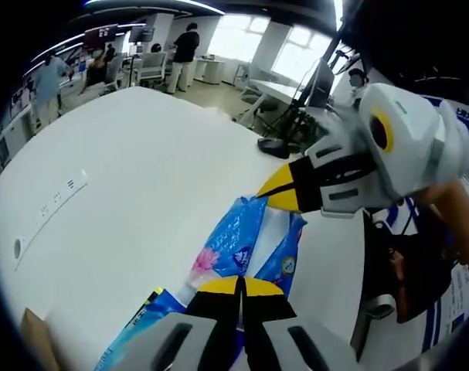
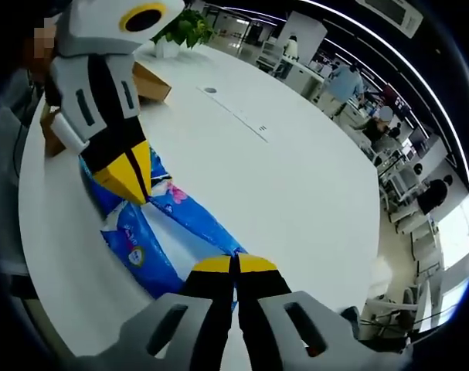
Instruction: Operate the shoe box by opening the lid, removing the specified soft item, and placing it in the target area until the item is outside and the box remains undamaged.
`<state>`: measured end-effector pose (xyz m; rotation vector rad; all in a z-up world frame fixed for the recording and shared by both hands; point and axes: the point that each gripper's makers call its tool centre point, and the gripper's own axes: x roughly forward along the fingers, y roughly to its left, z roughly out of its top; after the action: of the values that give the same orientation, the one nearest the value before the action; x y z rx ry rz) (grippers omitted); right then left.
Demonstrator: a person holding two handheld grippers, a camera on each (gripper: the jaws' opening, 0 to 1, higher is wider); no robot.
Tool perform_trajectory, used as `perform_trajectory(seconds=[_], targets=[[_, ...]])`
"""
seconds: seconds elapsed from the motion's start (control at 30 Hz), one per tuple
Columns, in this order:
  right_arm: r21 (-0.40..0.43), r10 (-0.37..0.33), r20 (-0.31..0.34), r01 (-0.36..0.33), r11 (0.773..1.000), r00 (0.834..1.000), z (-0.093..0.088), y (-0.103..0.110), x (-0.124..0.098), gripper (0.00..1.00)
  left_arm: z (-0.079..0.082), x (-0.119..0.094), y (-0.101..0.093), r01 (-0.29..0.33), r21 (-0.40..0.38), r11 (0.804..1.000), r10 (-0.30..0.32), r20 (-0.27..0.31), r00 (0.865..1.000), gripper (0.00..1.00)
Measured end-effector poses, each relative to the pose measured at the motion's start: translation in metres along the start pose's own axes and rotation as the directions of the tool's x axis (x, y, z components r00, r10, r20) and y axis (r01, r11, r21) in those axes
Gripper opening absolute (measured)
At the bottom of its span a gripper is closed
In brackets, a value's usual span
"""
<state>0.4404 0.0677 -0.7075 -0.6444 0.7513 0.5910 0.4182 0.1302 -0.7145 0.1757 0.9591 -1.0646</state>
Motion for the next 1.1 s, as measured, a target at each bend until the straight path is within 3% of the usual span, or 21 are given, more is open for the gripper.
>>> perform_trajectory(seconds=[0.4,1.1], targets=[[-0.005,0.009,-0.015,-0.009,1.0,1.0,-0.012,0.008,0.015,0.0,-0.016,0.02,0.01,-0.014,0.018,1.0,0.015,-0.057,0.998,0.0],[0.001,0.01,-0.033,-0.01,1.0,0.999,-0.015,0.019,0.022,0.0,-0.029,0.011,0.009,-0.024,0.032,0.999,0.026,-0.065,0.998,0.01]])
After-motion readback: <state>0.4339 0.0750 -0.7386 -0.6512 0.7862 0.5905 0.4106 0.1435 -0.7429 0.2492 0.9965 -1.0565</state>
